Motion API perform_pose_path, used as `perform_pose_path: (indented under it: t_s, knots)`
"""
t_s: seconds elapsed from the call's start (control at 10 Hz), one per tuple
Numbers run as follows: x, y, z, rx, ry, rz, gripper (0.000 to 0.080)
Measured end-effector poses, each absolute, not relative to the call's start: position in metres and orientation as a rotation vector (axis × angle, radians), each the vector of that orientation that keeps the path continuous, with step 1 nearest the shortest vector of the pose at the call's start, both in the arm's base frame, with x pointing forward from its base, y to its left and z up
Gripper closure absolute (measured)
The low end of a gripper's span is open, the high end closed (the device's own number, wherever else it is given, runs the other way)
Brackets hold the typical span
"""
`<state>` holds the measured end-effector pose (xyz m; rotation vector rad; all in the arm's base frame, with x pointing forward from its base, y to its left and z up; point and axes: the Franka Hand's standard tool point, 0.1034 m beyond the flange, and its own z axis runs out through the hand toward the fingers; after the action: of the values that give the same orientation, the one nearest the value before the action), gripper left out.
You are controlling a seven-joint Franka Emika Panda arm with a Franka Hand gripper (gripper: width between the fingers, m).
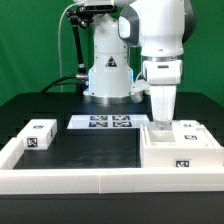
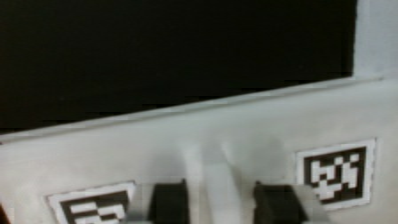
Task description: Assemble cabinet
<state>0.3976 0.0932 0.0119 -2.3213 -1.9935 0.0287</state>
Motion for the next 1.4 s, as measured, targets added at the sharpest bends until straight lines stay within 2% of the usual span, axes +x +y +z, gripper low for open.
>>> perform_pose_path:
  t_s: [0.1, 0.5, 1.1, 1.2, 1.4]
  knots:
    - [0.398, 0.093, 0.012, -2.322, -1.994, 0.028, 0.0721]
    - [0.402, 0.092, 0.019, -2.334, -1.996, 0.020, 0.0730]
    - [0.425, 0.068, 0.068, -2.394, -2.016, 0.044, 0.0729]
    - [0.427, 0.065, 0.072, -2.405, -2.013, 0.034, 0.0729]
    - [0.424, 0.066, 0.068, -2.399, -2.009, 0.043, 0.0729]
